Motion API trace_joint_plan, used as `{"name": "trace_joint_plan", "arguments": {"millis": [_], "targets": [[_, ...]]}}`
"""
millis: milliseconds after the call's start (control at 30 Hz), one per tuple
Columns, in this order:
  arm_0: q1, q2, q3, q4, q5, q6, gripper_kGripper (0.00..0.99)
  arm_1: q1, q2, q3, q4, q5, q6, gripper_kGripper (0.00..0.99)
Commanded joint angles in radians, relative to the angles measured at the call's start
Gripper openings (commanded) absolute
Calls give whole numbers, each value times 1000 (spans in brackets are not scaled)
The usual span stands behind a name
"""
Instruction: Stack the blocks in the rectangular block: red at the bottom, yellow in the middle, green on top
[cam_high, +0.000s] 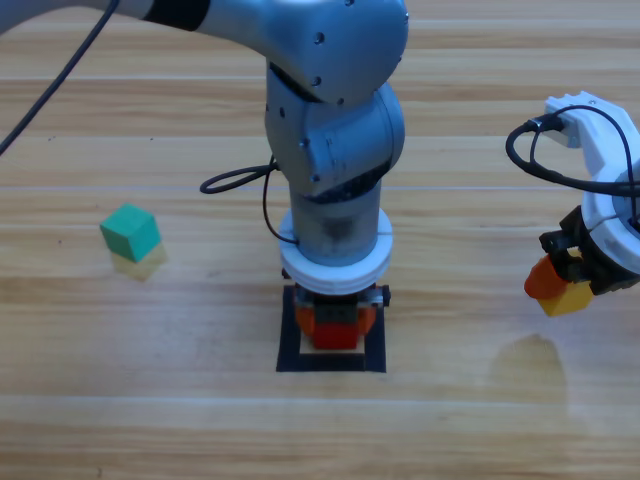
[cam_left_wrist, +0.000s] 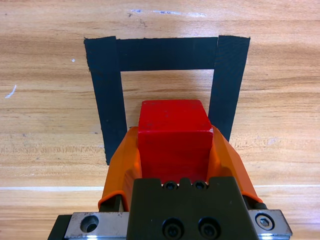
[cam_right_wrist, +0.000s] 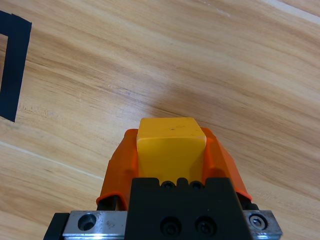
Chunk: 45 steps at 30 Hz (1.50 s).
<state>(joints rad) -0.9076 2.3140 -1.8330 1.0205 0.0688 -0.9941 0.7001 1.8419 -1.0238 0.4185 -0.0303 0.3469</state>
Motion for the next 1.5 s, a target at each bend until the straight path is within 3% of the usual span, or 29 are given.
{"name": "trace_joint_plan", "arguments": {"millis": [33, 100, 167, 200, 300, 333, 700, 867, 1000, 1133, 1233, 1367, 1500], "targets": [[-22, 62, 12, -23, 12, 14, 140, -19, -3, 22, -10, -10, 4, 26], [-22, 65, 14, -25, 12, 12, 178, -21, -3, 24, -10, -10, 4, 26], [-24, 65, 12, -26, 11, 8, 278, -21, -3, 24, -10, -11, 3, 26], [-24, 65, 12, -26, 12, 8, 374, -19, -4, 24, -10, -11, 3, 26], [-27, 64, 6, -26, 12, 3, 902, -19, -4, 24, -12, -11, 3, 26], [-27, 61, 5, -26, 12, 3, 986, -21, -4, 24, -10, -11, 3, 26], [-27, -5, -15, -23, 29, -3, 990, -16, -56, 28, -6, -11, 17, 26], [16, -128, -152, -3, 68, -5, 990, 4, -82, -7, 62, -16, 80, 26], [73, -295, -163, 49, 137, -12, 990, 35, -86, -36, 105, -14, 136, 26], [188, -513, 21, 56, 195, 31, 990, 95, -69, -96, 154, -8, 230, 25], [268, -688, 259, -77, 213, 115, 989, 160, -17, -191, 227, -14, 300, 26], [368, -903, 578, -300, 157, 242, 988, 236, 51, -303, 307, -40, 382, 25], [401, -1025, 736, -410, 112, 334, 986, 289, 122, -400, 356, -57, 446, 25]]}}
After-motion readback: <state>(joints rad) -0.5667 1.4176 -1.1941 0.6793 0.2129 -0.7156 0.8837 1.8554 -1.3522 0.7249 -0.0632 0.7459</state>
